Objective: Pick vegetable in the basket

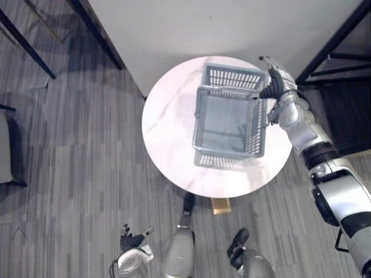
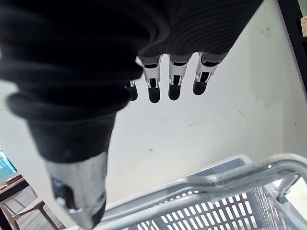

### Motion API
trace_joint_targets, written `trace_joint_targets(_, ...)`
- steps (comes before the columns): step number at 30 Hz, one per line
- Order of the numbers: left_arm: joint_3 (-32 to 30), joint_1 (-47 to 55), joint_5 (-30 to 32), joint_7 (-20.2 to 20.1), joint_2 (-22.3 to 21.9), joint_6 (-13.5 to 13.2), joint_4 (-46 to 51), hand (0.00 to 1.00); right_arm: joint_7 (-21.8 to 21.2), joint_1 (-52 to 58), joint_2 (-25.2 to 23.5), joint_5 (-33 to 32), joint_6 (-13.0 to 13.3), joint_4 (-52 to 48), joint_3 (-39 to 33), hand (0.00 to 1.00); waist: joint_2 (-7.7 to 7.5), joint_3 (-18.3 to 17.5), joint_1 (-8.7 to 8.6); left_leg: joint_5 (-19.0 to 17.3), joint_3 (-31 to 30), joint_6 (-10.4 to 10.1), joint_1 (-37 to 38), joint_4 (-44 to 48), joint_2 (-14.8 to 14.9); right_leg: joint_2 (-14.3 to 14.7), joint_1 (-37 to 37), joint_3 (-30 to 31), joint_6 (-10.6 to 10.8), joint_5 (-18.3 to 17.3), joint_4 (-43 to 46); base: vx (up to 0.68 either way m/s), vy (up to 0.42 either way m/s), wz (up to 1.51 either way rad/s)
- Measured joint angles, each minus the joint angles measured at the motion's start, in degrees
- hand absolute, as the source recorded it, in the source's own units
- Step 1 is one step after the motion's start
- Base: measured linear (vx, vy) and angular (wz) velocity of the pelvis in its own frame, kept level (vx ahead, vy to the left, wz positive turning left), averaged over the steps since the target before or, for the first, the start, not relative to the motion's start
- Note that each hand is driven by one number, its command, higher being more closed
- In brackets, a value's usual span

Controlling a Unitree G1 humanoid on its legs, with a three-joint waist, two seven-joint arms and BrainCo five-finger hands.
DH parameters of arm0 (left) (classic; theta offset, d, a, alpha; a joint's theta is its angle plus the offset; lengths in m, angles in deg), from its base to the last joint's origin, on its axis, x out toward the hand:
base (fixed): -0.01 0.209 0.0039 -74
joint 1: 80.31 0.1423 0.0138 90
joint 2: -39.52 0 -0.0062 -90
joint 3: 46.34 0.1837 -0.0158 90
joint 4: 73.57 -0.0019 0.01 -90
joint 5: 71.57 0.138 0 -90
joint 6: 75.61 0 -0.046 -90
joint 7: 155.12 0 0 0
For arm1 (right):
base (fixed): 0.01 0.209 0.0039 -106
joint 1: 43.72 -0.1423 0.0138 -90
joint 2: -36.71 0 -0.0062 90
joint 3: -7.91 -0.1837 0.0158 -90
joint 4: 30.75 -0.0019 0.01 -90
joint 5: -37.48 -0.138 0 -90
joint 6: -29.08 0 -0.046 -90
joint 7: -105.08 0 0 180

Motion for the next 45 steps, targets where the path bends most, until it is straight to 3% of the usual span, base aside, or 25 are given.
trace_joint_targets(24, 2.74, -3.27, -2.19, 0.41, -0.12, -1.58, 2.57, 0.0, 1.32, -5.82, -1.94, 2.23, -0.51, 6.31, 0.02, 0.0, 0.72, 4.3, 0.55, 0.87, -3.11, 0.0, -3.82, 0.04, -1.09, -1.73, -3.75, -2.9, -0.15, -3.4, 5.04, 0.01, -0.022, 0.07)
trace_joint_targets(25, 2.74, -3.27, -2.2, 0.41, -0.11, -1.58, 2.61, 0.0, 1.3, -6.25, -1.83, 2.44, -0.55, 6.8, 0.02, 1.0, 0.79, 4.36, 0.56, 0.9, -3.2, 0.0, -3.87, 0.04, -1.1, -1.74, -3.74, -3.04, -0.18, -3.43, 5.05, 0.02, -0.036, 0.05)
trace_joint_targets(31, 3.27, -3.34, -2.6, 0.36, -0.09, -1.62, 2.69, 0.0, 1.26, -7.05, -1.01, 4.49, -0.5, 8.59, 0.8, 1.0, 1.25, 4.62, 0.68, 0.91, -4.32, -0.06, -3.97, 0.04, -1.32, -1.92, -3.66, -3.57, -0.14, -4.37, 6.03, 0.02, -0.042, 0.08)
trace_joint_targets(40, 4.75, -3.84, -4.41, -0.12, -0.17, -1.91, 4.08, 0.0, 1.16, -7.15, 3.42, 12.86, 0.49, 8.77, 6.22, 1.0, 2.3, 5.2, 1.27, 0.94, -5.67, -0.16, -4.31, 0.04, -1.53, -2.18, -3.63, -4.66, -0.15, -5.36, 7.02, 0.02, -0.038, 0.06)
trace_joint_targets(45, 5.02, -3.85, -4.43, -0.37, -0.27, -1.92, 4.41, 0.0, 1.27, -7.07, 4.09, 13.37, 1.06, 8.66, 6.94, 1.0, 2.31, 5.2, 1.29, 0.99, -5.9, -0.21, -4.6, 0.05, -1.61, -2.23, -3.76, -4.86, -0.14, -5.52, 7.13, 0.03, -0.036, 0.04)
